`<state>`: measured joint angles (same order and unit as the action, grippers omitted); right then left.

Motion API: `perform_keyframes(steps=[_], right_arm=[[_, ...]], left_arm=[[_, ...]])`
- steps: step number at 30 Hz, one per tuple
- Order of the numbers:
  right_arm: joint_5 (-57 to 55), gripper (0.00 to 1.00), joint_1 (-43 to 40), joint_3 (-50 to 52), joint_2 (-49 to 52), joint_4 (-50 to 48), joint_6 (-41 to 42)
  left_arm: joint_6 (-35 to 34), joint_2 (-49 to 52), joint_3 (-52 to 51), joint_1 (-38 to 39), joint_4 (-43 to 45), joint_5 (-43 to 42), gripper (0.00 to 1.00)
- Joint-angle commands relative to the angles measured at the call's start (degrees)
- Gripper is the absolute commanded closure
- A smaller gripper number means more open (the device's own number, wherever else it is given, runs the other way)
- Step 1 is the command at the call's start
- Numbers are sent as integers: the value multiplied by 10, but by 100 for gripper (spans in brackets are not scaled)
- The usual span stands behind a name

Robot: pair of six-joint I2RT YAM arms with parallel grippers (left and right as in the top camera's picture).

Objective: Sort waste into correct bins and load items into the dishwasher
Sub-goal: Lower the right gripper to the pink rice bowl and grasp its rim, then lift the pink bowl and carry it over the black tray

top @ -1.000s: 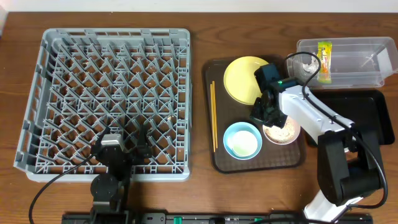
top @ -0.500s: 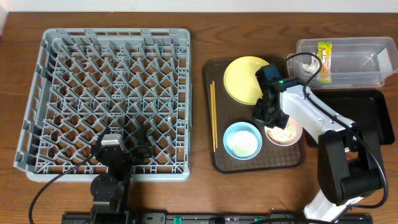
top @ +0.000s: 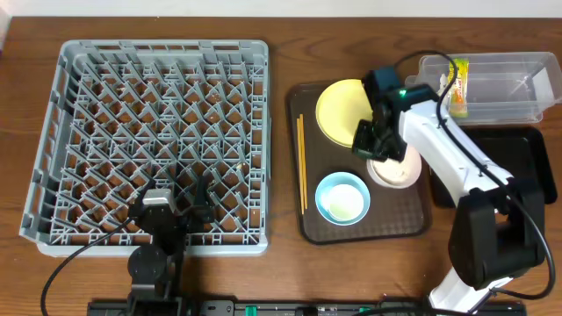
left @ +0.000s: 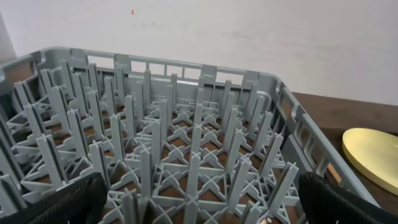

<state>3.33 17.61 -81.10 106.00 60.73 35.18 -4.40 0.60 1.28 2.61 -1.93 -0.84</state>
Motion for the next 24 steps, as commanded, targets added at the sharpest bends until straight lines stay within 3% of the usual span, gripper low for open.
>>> perform_keyframes(steps=[1, 11, 24], right_arm=[[3, 99, -6, -48, -6, 21, -39], [4, 99, -48, -145, -41, 96, -153], [130, 99, -242, -144, -120, 120, -307]], left_arm=[[8, 0, -10, -3, -23, 19, 2], [8, 0, -10, -3, -23, 19, 2], [8, 0, -10, -3, -23, 19, 2]])
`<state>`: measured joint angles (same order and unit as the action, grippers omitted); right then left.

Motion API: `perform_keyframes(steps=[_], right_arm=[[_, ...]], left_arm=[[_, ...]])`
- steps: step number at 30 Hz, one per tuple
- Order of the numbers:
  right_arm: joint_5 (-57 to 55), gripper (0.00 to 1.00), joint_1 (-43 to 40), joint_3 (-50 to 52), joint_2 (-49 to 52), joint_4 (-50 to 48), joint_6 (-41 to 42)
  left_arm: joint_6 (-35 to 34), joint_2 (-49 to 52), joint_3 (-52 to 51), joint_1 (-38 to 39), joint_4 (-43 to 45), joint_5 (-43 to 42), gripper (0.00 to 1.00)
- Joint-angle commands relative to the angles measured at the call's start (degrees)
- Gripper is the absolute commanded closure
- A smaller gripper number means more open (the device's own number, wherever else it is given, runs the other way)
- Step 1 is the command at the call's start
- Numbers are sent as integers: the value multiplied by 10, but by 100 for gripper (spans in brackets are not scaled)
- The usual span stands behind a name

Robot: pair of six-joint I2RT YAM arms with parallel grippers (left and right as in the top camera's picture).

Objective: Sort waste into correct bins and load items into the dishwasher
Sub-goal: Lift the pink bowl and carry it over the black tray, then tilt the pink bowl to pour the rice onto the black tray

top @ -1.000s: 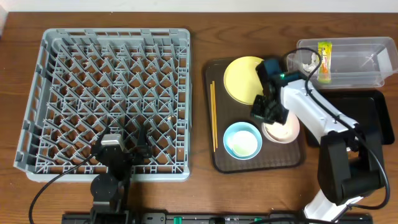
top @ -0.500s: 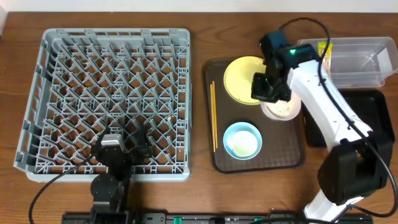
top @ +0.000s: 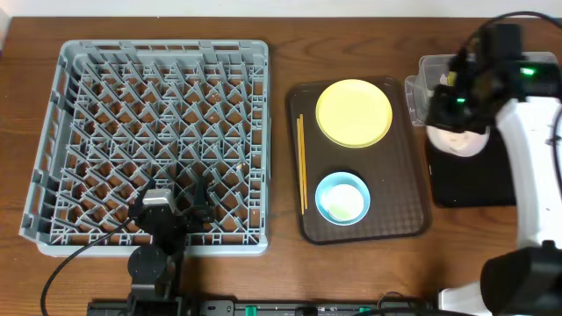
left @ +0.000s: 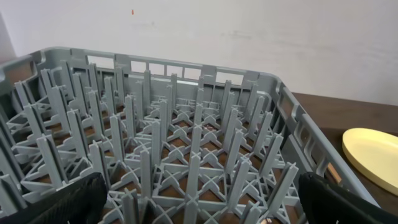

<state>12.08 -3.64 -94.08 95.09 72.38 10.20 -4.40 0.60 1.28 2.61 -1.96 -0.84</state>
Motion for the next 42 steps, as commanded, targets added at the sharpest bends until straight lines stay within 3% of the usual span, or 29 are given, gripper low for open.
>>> perform_keyframes(steps=[1, 9, 15, 31, 42], right_arm=[[53, 99, -43, -14, -11, 6, -67], [127, 99, -130, 49, -11, -15, -132], [261, 99, -188, 118, -11, -70, -186], [531, 99, -275, 267, -11, -178, -371], [650, 99, -338, 340, -11, -208, -491]], left_arm=[[8, 0, -10, -3, -23, 19, 2], [8, 0, -10, -3, -23, 19, 2], [8, 0, -10, -3, -23, 19, 2], [8, 0, -10, -3, -23, 19, 2], [8, 0, -10, -3, -23, 19, 2]])
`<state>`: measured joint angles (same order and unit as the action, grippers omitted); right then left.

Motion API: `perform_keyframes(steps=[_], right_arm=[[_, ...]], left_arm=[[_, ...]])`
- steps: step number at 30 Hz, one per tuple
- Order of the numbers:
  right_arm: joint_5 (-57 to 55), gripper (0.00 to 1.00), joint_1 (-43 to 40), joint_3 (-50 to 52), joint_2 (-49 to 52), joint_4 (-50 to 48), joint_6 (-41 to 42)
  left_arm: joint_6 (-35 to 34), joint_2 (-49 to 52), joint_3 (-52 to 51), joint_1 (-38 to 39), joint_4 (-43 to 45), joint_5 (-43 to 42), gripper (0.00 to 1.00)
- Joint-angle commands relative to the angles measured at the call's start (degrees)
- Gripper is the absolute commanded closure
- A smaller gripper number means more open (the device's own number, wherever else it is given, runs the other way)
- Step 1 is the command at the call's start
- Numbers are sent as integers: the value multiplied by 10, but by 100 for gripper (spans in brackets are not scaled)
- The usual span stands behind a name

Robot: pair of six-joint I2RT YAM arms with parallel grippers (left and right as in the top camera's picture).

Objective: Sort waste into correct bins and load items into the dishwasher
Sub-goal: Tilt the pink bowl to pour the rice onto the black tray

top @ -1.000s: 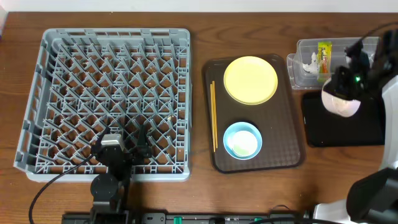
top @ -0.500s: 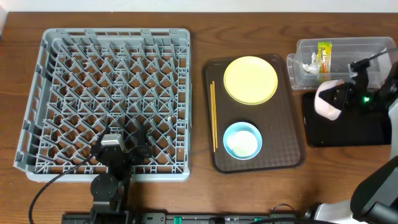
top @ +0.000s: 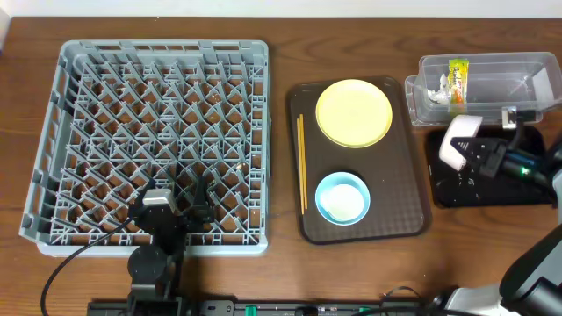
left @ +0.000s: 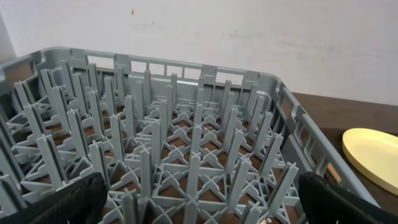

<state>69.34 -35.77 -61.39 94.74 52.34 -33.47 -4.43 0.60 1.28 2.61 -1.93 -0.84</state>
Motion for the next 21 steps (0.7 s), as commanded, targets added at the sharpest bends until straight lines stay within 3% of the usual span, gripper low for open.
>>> perform_keyframes(steps=[1, 21], right_arm=[[93, 99, -23, 21, -8, -15, -62], [200, 99, -56, 64, -7, -65, -138]], left_arm=[[8, 0, -10, -3, -23, 19, 2], [8, 0, -10, -3, -23, 19, 2]])
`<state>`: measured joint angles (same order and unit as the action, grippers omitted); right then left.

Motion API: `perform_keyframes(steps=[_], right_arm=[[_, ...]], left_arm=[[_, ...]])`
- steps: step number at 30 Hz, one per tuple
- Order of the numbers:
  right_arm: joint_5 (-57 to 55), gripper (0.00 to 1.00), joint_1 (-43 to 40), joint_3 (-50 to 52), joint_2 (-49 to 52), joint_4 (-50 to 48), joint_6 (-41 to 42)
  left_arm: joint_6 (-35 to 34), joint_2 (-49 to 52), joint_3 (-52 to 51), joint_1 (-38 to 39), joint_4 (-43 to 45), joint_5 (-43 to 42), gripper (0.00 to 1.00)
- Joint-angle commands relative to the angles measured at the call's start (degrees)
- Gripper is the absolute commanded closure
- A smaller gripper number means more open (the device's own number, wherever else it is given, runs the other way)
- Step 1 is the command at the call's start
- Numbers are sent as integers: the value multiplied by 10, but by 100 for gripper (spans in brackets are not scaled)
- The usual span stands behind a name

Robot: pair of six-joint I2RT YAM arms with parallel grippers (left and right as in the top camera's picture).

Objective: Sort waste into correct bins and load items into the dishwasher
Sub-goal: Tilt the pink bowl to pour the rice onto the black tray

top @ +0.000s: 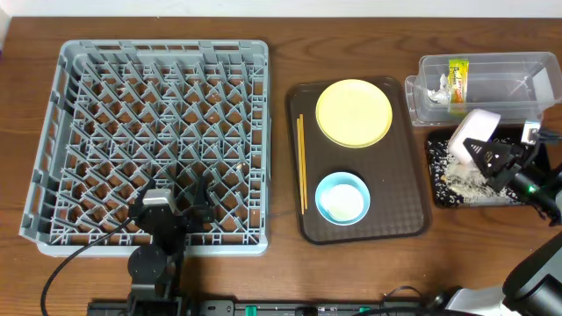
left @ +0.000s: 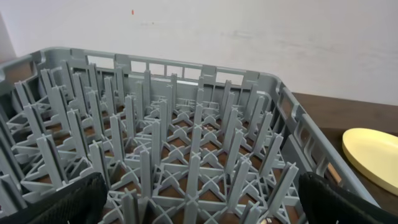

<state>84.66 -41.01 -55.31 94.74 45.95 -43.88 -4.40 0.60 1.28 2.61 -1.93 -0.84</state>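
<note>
My right gripper [top: 493, 156] is shut on a white bowl [top: 472, 132], tipped on its side over the black bin [top: 507, 201]. White food scraps [top: 463, 179] lie scattered in that bin. On the brown tray [top: 406, 213] rest a yellow plate [top: 354, 112], a light blue bowl [top: 341, 198] and chopsticks [top: 301, 163]. The grey dish rack [top: 158, 132] holds no dishes. My left gripper [top: 176, 190] hangs open over the rack's near edge, its black fingers [left: 57, 202] wide apart above the rack's pegs [left: 186, 143].
A clear bin [top: 505, 88] at the back right holds a yellow wrapper [top: 457, 79] and a crumpled white scrap [top: 436, 86]. The edge of the yellow plate [left: 373, 155] shows beyond the rack's right wall in the left wrist view. Brown table surrounds everything.
White scraps now lie in the black bin, which looked bare before. The right gripper and tipped bowl have shifted slightly to the right. The left arm is unchanged.
The right gripper was first at the white bowl on the tray's right side. Then it held the bowl over the near end of the clear bin and black bin. Later the bowl was tipped over the black bin, and now scraps lie there.
</note>
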Motion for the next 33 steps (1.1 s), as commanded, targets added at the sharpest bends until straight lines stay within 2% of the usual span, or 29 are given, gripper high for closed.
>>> perform_keyframes(steps=[1, 27, 33], right_arm=[[47, 99, -4, 3, -7, -2, -34], [47, 99, -5, 3, -7, -40, -18], [47, 99, -6, 3, -7, -69, 55]], left_arm=[[8, 0, -10, -3, -23, 19, 2], [8, 0, -10, -3, -23, 19, 2], [8, 0, -10, -3, -23, 19, 2]])
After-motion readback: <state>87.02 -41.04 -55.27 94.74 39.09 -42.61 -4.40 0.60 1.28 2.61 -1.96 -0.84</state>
